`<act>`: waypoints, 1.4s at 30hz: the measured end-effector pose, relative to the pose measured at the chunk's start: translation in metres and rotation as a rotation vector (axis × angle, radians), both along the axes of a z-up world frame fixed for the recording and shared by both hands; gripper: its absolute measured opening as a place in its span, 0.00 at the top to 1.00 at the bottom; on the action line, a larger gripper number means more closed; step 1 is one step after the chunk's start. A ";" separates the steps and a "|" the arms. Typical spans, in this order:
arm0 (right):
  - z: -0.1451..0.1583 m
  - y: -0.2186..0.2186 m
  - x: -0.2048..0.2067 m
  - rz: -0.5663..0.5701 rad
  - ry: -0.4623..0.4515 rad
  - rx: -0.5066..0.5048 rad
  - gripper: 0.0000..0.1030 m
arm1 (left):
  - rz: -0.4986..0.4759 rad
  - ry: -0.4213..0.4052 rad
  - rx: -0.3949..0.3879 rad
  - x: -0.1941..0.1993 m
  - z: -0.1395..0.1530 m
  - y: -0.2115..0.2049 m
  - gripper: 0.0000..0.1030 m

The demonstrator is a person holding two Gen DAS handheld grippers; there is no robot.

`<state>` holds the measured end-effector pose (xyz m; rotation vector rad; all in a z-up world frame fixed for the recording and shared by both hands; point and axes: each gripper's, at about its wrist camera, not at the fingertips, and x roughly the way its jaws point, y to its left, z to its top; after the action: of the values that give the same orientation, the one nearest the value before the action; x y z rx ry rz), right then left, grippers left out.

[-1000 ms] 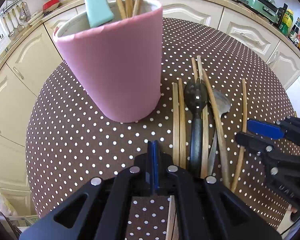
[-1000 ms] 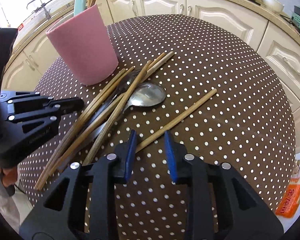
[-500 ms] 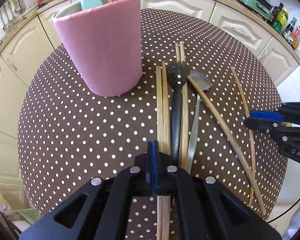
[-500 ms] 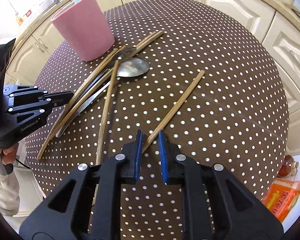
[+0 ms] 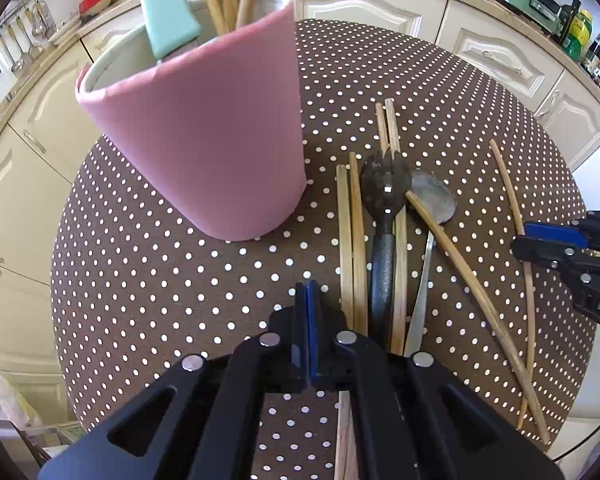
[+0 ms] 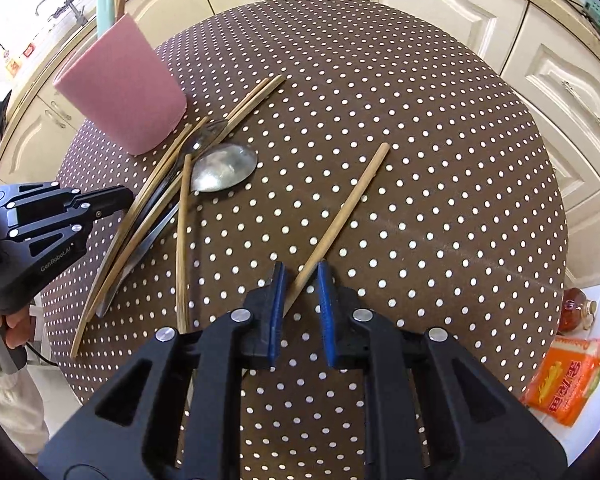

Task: Organize utensils
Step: 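Close the left tool on a chopstick while the right tool grasps another chopstick, then lift both chopsticks and carry them above the pink cup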

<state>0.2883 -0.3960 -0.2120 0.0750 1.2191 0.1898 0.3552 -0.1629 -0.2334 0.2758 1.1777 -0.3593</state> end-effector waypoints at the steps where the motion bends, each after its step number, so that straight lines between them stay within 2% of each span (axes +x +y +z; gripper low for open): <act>1: 0.001 0.000 0.002 0.000 -0.001 -0.004 0.83 | 0.001 0.006 -0.006 0.002 0.000 0.001 0.98; 4: -0.001 0.000 0.011 0.001 -0.003 0.000 0.83 | 0.010 0.053 -0.062 0.008 0.001 0.013 0.98; 6: -0.003 0.002 0.009 -0.002 -0.005 0.008 0.83 | 0.013 0.113 -0.158 0.010 0.004 0.023 0.98; 7: -0.003 0.001 0.012 -0.001 -0.008 0.009 0.83 | 0.005 0.116 -0.185 0.010 0.006 0.026 0.98; 9: -0.007 0.001 0.012 -0.003 -0.010 0.011 0.83 | 0.004 0.102 -0.160 0.012 0.006 0.028 0.98; 12: -0.008 0.001 0.013 -0.004 -0.014 0.005 0.83 | -0.004 0.128 -0.182 0.015 0.003 0.027 0.98; 19: -0.005 0.004 0.007 -0.004 -0.016 0.004 0.83 | -0.012 0.111 -0.179 0.012 0.004 0.021 0.97; 22: -0.005 0.004 0.007 -0.004 -0.018 0.003 0.83 | -0.012 0.109 -0.183 0.009 0.001 0.017 0.87; 24: -0.005 0.004 0.007 -0.003 -0.019 0.003 0.83 | -0.013 0.087 -0.203 0.008 0.005 0.018 0.70; 25: -0.005 0.003 0.007 -0.003 -0.020 0.003 0.83 | -0.012 0.081 -0.200 0.008 0.006 0.018 0.69; 28: -0.005 0.003 0.008 -0.003 -0.021 0.002 0.83 | -0.012 0.080 -0.178 0.009 0.004 0.016 0.69; 33: -0.005 0.003 0.007 -0.003 -0.029 0.004 0.83 | -0.026 0.056 -0.202 0.006 0.008 0.009 0.69; 36: -0.005 0.003 0.007 -0.002 -0.030 0.003 0.83 | -0.036 0.046 -0.161 0.003 0.006 0.004 0.69; 42: -0.005 0.002 0.005 -0.002 -0.037 0.001 0.83 | -0.014 0.066 -0.136 0.011 -0.009 -0.001 0.69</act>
<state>0.2937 -0.3935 -0.2173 0.0733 1.1824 0.1892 0.3661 -0.1643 -0.2428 0.1552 1.2111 -0.4617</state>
